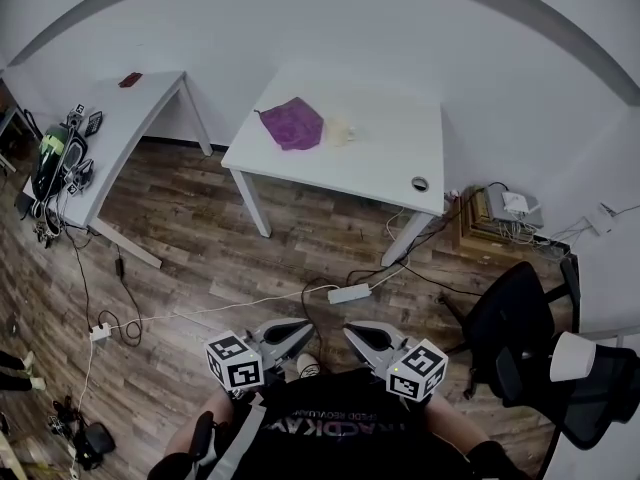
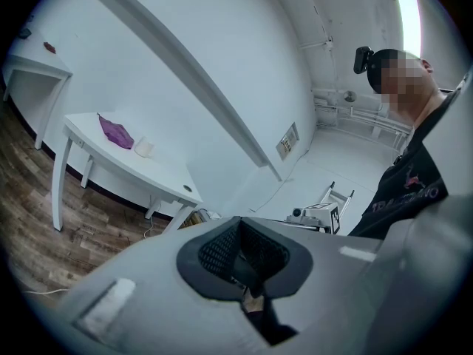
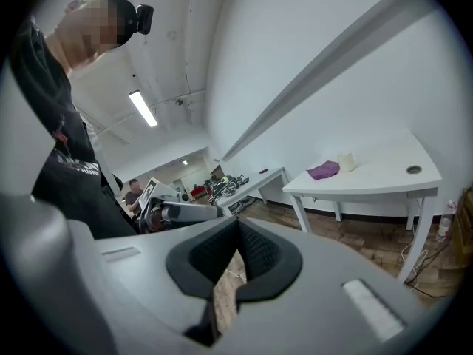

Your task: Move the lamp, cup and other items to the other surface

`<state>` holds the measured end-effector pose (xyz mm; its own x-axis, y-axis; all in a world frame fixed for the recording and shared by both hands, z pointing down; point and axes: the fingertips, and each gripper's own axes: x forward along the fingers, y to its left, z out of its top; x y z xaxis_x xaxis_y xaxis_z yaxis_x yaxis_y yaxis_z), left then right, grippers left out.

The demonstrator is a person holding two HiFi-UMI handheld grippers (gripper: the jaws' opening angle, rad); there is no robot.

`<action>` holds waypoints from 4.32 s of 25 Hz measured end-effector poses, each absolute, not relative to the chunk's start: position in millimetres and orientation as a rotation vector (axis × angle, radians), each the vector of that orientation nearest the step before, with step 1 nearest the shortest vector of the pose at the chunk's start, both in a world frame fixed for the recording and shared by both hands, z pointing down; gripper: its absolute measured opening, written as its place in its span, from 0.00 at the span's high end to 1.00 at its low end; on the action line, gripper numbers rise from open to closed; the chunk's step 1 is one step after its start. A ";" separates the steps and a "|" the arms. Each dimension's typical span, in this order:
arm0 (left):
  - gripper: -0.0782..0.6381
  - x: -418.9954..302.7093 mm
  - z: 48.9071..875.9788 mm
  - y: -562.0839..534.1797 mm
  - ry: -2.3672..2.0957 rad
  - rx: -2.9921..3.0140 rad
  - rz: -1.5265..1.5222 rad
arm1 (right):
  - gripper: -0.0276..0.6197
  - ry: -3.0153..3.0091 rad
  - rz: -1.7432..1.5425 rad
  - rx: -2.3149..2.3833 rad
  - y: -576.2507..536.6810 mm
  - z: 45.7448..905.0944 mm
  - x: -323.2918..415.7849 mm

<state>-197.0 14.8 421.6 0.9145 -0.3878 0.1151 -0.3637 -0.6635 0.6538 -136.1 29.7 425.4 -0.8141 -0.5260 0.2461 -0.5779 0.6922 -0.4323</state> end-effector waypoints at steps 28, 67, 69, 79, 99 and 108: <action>0.89 -212.1 431.0 9.2 -0.524 2.342 -0.036 | 0.95 -2.775 0.752 0.850 21.8 433.6 -162.2; 0.89 -219.7 425.5 -49.0 -0.723 2.273 -0.128 | 0.95 -2.756 0.776 1.160 -115.1 415.9 -75.8; 0.89 -220.6 425.0 -61.5 -0.805 2.233 -0.148 | 0.95 -2.761 0.761 1.135 -145.9 417.5 -66.7; 0.89 -195.7 435.1 -110.9 -1.028 2.115 -0.180 | 0.87 -2.766 0.627 1.034 -304.6 427.9 -25.0; 0.89 -204.9 455.1 -120.7 -1.302 1.872 -0.225 | 0.80 -2.361 0.419 0.859 -567.0 556.5 -10.8; 0.89 -208.9 472.1 -118.5 -1.312 1.787 -0.221 | 0.76 -2.227 0.297 0.672 -591.6 596.3 -39.7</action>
<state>-208.9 -118.5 472.1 0.4255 -0.8394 0.3381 -0.6821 -0.0520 0.7294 -39.7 -591.6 596.3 -0.5592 -0.3722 0.7408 -0.5532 0.8331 0.0009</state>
